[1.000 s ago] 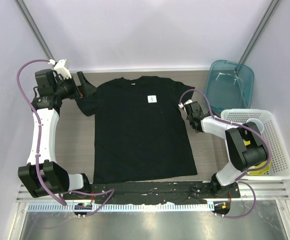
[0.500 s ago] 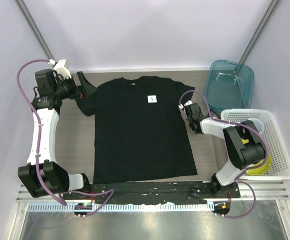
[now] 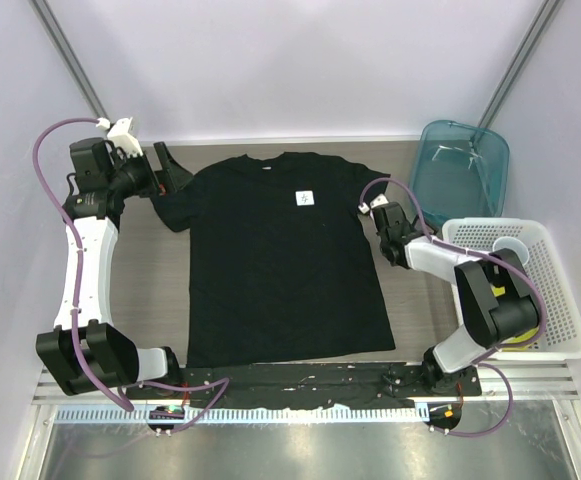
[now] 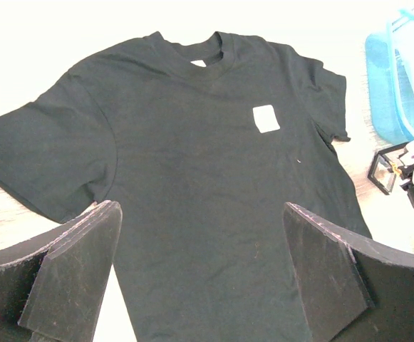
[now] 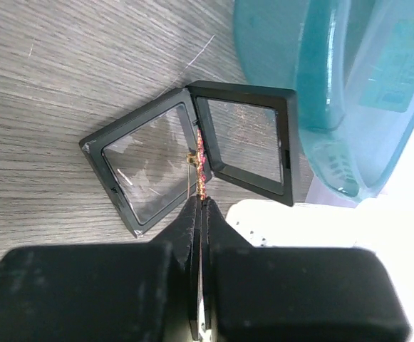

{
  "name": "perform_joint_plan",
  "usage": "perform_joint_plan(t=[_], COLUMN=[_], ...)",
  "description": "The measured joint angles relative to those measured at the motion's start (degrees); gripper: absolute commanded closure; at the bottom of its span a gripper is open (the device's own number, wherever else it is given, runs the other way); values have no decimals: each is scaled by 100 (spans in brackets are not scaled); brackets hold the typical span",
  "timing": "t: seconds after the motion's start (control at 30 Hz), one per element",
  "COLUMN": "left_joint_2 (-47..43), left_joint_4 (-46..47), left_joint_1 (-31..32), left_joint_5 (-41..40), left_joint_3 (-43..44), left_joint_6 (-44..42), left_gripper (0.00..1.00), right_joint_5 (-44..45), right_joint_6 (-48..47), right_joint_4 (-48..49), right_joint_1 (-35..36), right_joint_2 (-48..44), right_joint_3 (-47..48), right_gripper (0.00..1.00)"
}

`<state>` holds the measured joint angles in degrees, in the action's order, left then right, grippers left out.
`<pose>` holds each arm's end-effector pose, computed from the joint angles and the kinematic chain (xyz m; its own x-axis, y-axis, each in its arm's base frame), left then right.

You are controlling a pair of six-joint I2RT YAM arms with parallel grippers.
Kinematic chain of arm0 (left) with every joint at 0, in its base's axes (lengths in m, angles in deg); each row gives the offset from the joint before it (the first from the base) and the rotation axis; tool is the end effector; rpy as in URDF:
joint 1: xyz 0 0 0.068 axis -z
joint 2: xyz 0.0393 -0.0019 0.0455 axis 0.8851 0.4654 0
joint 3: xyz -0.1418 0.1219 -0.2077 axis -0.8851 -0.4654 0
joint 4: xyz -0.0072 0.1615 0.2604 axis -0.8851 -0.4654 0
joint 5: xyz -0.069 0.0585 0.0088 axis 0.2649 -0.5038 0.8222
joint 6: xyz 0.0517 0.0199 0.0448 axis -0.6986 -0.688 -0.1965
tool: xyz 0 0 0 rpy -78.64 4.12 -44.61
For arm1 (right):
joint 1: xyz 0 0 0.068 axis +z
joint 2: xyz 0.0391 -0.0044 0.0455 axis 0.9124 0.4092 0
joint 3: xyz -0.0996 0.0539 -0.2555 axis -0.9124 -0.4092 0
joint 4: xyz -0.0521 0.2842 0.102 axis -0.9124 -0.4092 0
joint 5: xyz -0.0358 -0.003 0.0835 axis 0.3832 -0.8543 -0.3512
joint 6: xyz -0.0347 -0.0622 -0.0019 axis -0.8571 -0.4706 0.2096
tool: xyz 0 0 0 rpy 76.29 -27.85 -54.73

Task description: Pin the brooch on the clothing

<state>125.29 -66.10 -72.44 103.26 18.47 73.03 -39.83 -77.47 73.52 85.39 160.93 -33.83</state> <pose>0.3516 0.0304 0.3832 -0.5149 -0.2664 -0.8148 0.2326 0.8714 -0.4319 0.3337 0.0808 0.1194 -0.6949 -0.6418 -0.3243 -0.2700 0.6509 -0.7095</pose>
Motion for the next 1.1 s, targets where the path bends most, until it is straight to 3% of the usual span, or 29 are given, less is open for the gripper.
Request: perform_joint_plan(t=[0.27,0.43,0.63,0.77,0.9,1.1], left_joint_2=[-85,-315,-811,-824,-1021,-1528], left_joint_4=[0,-7,-249,-1062,-1108,-566], left_joint_1=[0,0,0,0,149,1858], left_joint_5=[-118,-308,-638,55,861,1099], left_joint_3=[0,0,57,352,-236,-1700], left_joint_6=[-168,-446,-1198,-1917,-1858,-1172], left_gripper=[0,0,0,2,4,5], right_joint_5=[-234,-1010,-3053,-4760,-6319,-7971], right_joint_6=[-118,-57,181,444,870,1910], right_joint_4=[-461,-1484,-2953,-3657,-4033,-3757], right_joint_1=[0,0,0,0,26,83], right_joint_2=[-533,-1016,-1309,-1300,-1196,-1034], right_joint_3=[144,855,2562,3495,3980,3866], right_gripper=[99,99,99,99,99,99])
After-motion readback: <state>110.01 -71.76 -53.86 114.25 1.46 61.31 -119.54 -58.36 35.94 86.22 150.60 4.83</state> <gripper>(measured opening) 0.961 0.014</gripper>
